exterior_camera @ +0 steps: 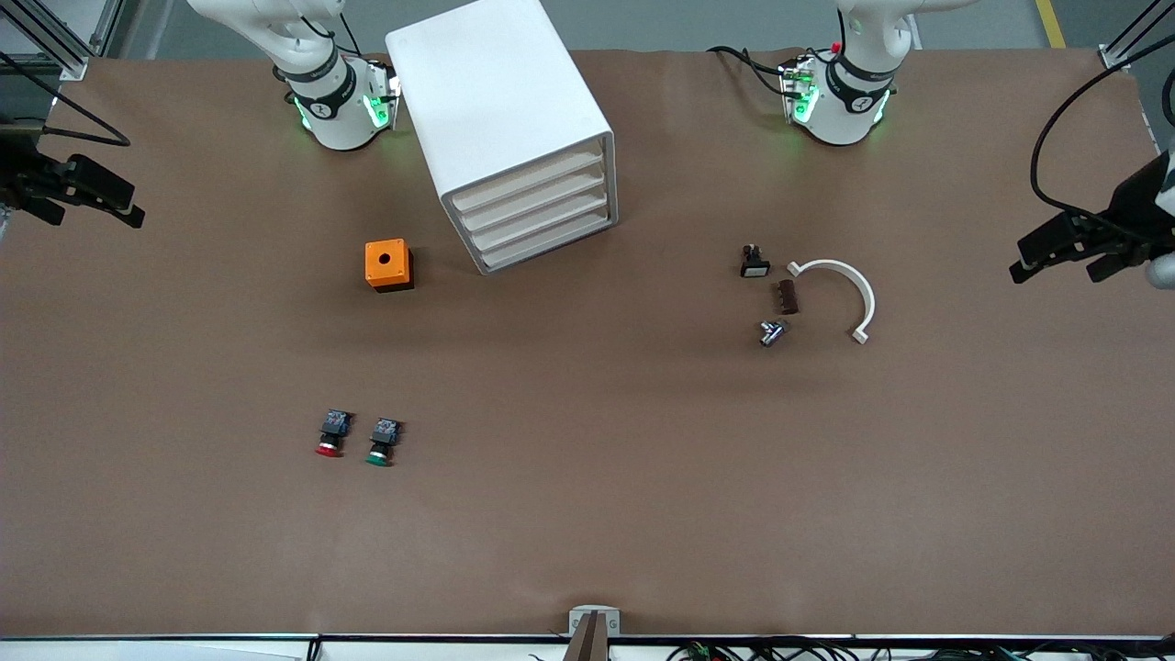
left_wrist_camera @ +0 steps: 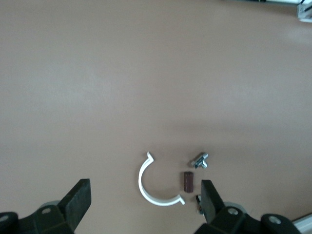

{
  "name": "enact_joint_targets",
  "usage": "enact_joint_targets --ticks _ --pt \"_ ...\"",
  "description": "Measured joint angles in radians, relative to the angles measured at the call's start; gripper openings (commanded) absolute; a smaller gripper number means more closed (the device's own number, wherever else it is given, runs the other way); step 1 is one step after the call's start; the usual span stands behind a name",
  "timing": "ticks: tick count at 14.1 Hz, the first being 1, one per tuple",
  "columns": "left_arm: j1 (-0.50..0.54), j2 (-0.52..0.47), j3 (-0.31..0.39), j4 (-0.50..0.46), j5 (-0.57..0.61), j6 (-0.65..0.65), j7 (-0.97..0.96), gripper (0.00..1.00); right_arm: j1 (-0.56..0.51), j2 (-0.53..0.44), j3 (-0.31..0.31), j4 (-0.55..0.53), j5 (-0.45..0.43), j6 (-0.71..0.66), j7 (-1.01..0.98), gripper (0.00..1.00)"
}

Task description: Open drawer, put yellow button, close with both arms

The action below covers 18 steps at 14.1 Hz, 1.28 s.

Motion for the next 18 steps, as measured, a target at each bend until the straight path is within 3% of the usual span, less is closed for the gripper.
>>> enact_joint_targets --ticks 4,18 --pt "-0.014 0.051 0.0 0.07 0.001 -0.028 -0.025 0.99 0.0 -0.001 0.0 0.0 0.0 0.003 0.0 1.0" --pt "-0.087 0.056 -0.008 0.077 0.082 -0.054 -0.104 0.99 0.0 -0.001 -0.001 -0.005 0.0 0.011 -0.045 1.0"
